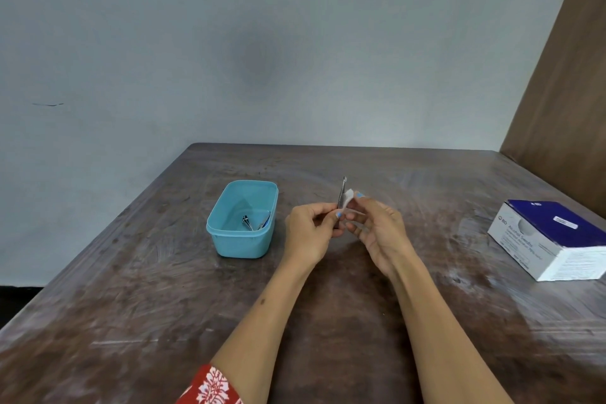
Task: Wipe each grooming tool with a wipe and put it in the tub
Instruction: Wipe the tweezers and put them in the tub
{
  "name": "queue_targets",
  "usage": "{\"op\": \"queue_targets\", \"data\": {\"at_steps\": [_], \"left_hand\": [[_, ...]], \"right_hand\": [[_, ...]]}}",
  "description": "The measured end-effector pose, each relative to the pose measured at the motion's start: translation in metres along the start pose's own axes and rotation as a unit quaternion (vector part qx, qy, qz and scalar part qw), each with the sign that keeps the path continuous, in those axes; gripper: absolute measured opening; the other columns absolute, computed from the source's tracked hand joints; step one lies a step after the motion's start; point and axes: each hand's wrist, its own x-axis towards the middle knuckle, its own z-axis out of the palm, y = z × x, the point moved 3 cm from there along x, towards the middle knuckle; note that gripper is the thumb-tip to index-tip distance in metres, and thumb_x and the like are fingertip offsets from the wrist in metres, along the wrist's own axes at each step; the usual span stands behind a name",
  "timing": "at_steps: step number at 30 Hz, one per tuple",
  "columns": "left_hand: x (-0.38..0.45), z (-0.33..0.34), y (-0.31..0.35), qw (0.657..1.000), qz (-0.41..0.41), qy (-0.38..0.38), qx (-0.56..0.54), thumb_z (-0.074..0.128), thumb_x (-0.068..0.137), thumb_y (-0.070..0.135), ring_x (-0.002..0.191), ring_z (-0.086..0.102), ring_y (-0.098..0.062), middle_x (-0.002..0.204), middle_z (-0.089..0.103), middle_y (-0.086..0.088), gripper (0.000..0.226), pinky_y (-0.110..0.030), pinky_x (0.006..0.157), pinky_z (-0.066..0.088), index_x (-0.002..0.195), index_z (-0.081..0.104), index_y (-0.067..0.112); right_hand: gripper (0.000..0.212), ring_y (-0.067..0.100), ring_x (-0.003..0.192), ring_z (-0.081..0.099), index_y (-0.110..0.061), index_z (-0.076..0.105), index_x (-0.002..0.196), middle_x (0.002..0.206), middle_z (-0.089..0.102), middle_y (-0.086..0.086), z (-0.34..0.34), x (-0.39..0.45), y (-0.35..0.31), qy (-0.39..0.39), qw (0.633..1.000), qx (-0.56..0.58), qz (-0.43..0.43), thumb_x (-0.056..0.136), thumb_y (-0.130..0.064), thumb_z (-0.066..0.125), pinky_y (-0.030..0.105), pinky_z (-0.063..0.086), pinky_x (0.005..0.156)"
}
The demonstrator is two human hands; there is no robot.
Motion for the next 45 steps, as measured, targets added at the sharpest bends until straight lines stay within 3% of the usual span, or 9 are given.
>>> {"op": "queue_targets", "data": {"at_steps": [6, 10, 17, 21, 24, 29, 32, 37, 45], "left_hand": [[-0.0005, 0.0013, -0.0007, 1.0, 0.006, -0.008, 0.027, 0.059, 0.088, 0.005, 0.075, 0.071, -0.012, 0.091, 0.072, -0.005, 0.022, -0.028, 0.074, 0.059, 0.108, 0.068, 0.008], [-0.0008, 0.0009, 0.0004, 0.999, 0.002, -0.005, 0.039, 0.06, 0.088, 0.005, 0.074, 0.071, -0.01, 0.089, 0.071, -0.003, 0.02, -0.025, 0.073, 0.059, 0.105, 0.069, 0.009], [-0.0051, 0.0078, 0.0004, 0.998, -0.038, -0.04, 0.028, 0.059, 0.089, 0.006, 0.073, 0.071, -0.012, 0.089, 0.071, -0.006, 0.019, -0.026, 0.071, 0.059, 0.105, 0.068, 0.006], [-0.0032, 0.0038, -0.0003, 0.999, -0.042, -0.015, 0.016, 0.059, 0.089, 0.004, 0.071, 0.07, -0.01, 0.084, 0.069, 0.0, 0.019, -0.021, 0.067, 0.058, 0.105, 0.068, 0.006], [-0.0031, 0.0036, -0.0006, 0.998, -0.048, -0.024, 0.013, 0.059, 0.088, 0.003, 0.069, 0.071, -0.01, 0.083, 0.069, 0.0, 0.02, -0.023, 0.068, 0.059, 0.106, 0.067, 0.005], [-0.0055, 0.0082, 0.0008, 0.996, -0.057, -0.061, 0.012, 0.057, 0.089, 0.002, 0.065, 0.07, -0.008, 0.082, 0.069, -0.003, 0.018, -0.02, 0.064, 0.058, 0.104, 0.067, 0.003], [-0.0056, 0.0068, 0.0016, 0.997, -0.055, -0.055, 0.007, 0.058, 0.089, 0.002, 0.064, 0.069, -0.007, 0.083, 0.069, -0.005, 0.019, -0.019, 0.062, 0.057, 0.105, 0.067, 0.002], [-0.0045, 0.0045, 0.0019, 0.998, -0.055, -0.032, 0.0, 0.059, 0.088, 0.001, 0.071, 0.069, -0.011, 0.088, 0.069, -0.007, 0.024, -0.023, 0.066, 0.059, 0.111, 0.064, 0.001], [-0.0034, 0.0031, 0.0031, 0.997, -0.052, -0.05, -0.001, 0.058, 0.088, 0.002, 0.072, 0.069, -0.01, 0.084, 0.069, -0.002, 0.022, -0.018, 0.063, 0.057, 0.109, 0.066, 0.004]], "right_hand": [[0.017, 0.008, 0.073, 0.064, -0.012, 0.071, 0.098, 0.088, 0.073, 0.002, -0.0043, 0.004, 0.0047, -0.01, 0.997, -0.071, -0.033, 0.083, -0.007, 0.066, 0.024, 0.051, 0.072], [0.015, 0.005, 0.077, 0.064, -0.015, 0.073, 0.095, 0.084, 0.074, -0.007, -0.0047, 0.0052, 0.006, 0.005, 0.988, -0.137, -0.07, 0.082, -0.01, 0.069, 0.018, 0.048, 0.063], [0.019, -0.001, 0.065, 0.064, -0.016, 0.069, 0.096, 0.082, 0.07, -0.005, -0.0054, 0.0049, -0.0014, 0.054, 0.985, -0.111, -0.119, 0.082, -0.004, 0.067, 0.012, 0.05, 0.06], [0.01, -0.002, 0.074, 0.067, -0.015, 0.073, 0.09, 0.082, 0.073, -0.003, -0.0046, 0.0047, 0.003, 0.044, 0.973, -0.185, -0.132, 0.082, -0.011, 0.071, 0.013, 0.05, 0.068], [0.02, 0.001, 0.084, 0.067, -0.007, 0.073, 0.1, 0.09, 0.073, -0.001, -0.0034, 0.0047, 0.0036, 0.035, 0.973, -0.193, -0.126, 0.083, -0.017, 0.07, 0.016, 0.049, 0.076], [0.02, -0.009, 0.057, 0.055, -0.012, 0.069, 0.107, 0.067, 0.066, -0.019, -0.0056, 0.0058, 0.0013, 0.056, 0.982, -0.136, -0.116, 0.087, -0.016, 0.064, 0.008, 0.045, 0.06], [0.015, -0.003, 0.059, 0.058, -0.016, 0.071, 0.098, 0.069, 0.067, -0.012, -0.0044, 0.0049, 0.0006, 0.05, 0.986, -0.126, -0.097, 0.085, -0.014, 0.067, 0.01, 0.046, 0.057], [0.008, -0.007, 0.057, 0.06, -0.017, 0.072, 0.081, 0.059, 0.068, -0.011, -0.0037, 0.0033, 0.0003, 0.03, 0.989, -0.131, -0.069, 0.082, -0.01, 0.068, 0.015, 0.042, 0.07], [0.013, 0.013, 0.085, 0.062, -0.019, 0.074, 0.082, 0.081, 0.072, 0.0, -0.0037, 0.0029, 0.0005, 0.021, 0.99, -0.132, -0.04, 0.08, -0.008, 0.067, 0.031, 0.043, 0.083]]}}
